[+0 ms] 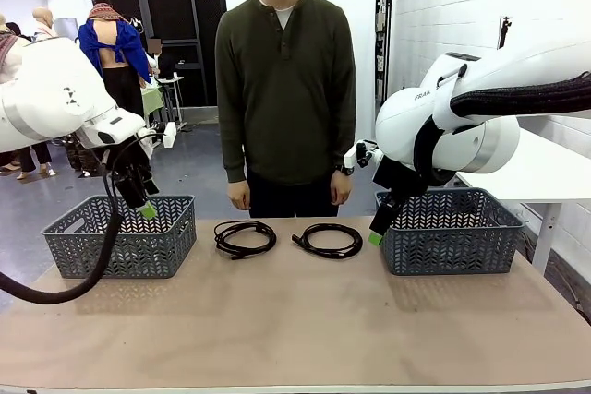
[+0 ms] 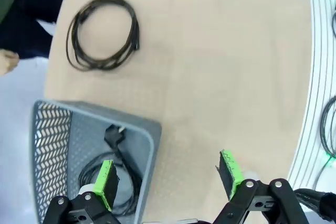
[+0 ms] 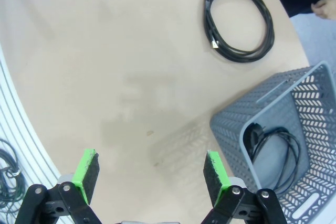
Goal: Organize the cables according to human instructions.
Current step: Pick up a bundle of cables and place it in the basket indicated by the human.
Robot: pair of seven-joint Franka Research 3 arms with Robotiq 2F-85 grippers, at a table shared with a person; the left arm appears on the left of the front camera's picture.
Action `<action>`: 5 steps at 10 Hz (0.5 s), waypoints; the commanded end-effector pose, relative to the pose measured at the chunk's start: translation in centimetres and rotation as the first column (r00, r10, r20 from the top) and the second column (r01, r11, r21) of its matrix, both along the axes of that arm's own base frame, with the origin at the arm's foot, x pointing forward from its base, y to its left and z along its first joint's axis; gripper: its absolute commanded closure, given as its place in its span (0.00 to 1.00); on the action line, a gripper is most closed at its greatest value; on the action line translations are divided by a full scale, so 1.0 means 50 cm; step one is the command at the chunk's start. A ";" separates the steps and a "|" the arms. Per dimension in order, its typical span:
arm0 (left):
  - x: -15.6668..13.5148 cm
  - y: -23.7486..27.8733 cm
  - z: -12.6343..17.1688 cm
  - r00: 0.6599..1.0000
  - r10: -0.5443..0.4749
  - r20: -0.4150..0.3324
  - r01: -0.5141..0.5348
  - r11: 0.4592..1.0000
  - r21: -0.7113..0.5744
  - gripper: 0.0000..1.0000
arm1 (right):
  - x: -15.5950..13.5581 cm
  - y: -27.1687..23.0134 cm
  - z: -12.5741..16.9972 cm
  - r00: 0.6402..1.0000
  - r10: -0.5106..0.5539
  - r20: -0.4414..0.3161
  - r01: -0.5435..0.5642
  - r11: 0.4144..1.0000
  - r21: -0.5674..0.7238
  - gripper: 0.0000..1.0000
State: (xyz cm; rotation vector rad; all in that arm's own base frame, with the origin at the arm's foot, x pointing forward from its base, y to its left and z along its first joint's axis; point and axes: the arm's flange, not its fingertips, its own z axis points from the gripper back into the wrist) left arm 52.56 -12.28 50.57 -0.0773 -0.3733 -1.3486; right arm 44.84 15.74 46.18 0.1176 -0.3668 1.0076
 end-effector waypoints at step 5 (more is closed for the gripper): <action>-0.025 -0.018 -0.031 0.999 -0.016 0.046 0.019 0.999 -0.048 0.00 | -0.001 0.000 -0.003 1.000 -0.004 0.000 0.004 1.000 -0.001 0.00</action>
